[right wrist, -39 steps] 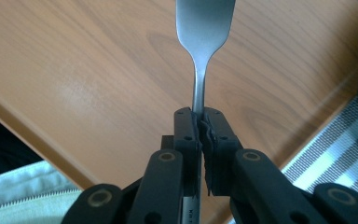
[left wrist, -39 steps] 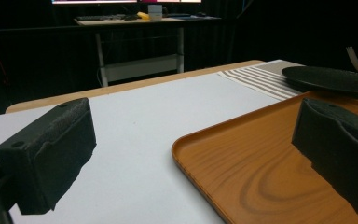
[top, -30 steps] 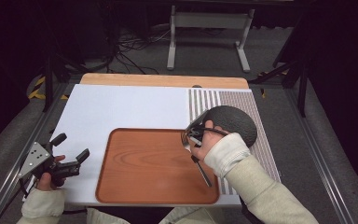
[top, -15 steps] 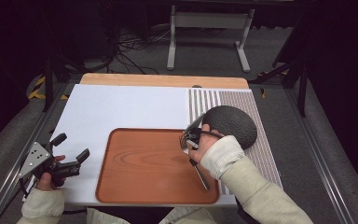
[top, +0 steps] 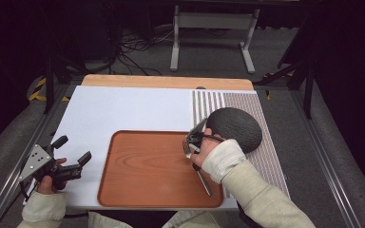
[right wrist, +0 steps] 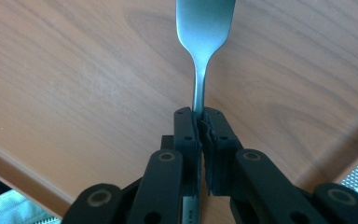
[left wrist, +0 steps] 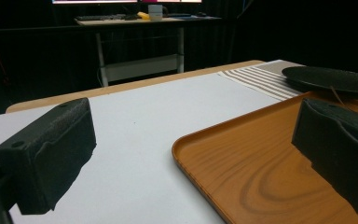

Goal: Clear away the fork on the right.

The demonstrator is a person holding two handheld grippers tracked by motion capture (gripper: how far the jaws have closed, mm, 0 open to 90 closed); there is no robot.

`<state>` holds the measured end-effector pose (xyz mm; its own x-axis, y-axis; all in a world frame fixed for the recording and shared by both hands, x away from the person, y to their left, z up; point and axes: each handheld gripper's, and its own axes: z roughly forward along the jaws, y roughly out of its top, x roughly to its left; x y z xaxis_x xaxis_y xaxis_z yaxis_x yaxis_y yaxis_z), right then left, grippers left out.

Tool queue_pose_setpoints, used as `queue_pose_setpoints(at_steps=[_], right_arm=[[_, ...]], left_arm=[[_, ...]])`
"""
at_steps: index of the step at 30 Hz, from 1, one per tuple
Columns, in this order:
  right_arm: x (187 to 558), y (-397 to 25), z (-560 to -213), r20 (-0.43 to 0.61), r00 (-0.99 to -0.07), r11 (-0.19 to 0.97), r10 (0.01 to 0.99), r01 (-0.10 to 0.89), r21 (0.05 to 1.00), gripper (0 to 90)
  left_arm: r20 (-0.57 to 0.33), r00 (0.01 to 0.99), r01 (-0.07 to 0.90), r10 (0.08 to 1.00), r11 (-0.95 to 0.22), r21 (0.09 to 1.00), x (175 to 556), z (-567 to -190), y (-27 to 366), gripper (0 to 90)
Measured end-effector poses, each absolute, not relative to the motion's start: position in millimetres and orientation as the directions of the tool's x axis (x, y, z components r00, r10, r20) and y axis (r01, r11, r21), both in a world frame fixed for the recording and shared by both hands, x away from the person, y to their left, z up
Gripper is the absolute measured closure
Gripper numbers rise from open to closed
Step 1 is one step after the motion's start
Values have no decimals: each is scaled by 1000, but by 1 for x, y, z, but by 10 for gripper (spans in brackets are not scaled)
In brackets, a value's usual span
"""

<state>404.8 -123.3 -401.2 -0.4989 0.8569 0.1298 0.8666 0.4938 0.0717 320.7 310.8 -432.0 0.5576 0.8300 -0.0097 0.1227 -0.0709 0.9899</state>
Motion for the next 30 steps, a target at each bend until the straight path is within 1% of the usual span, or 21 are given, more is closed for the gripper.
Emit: queue_pose_setpoints(at_steps=[14, 26, 28, 29, 30], right_arm=[[406, -123, -405, 136, -494, 488, 859, 870, 74, 837], [405, -122, -395, 124, -548, 527, 827, 833, 167, 690], [405, -122, -392, 118, -568, 541, 815, 817, 199, 641], [405, -123, -390, 120, -586, 553, 802, 803, 224, 589], [405, -123, -387, 109, -607, 568, 787, 782, 255, 556]], left_arm=[[-9, 557, 123, 830, -72, 990, 321, -432, 311, 0], [-10, 556, 122, 831, -70, 990, 321, -432, 311, 0], [-10, 556, 122, 831, -70, 990, 321, -432, 311, 0], [-9, 556, 122, 831, -70, 990, 321, -432, 311, 0], [-9, 556, 122, 831, -70, 990, 321, -432, 311, 0]])
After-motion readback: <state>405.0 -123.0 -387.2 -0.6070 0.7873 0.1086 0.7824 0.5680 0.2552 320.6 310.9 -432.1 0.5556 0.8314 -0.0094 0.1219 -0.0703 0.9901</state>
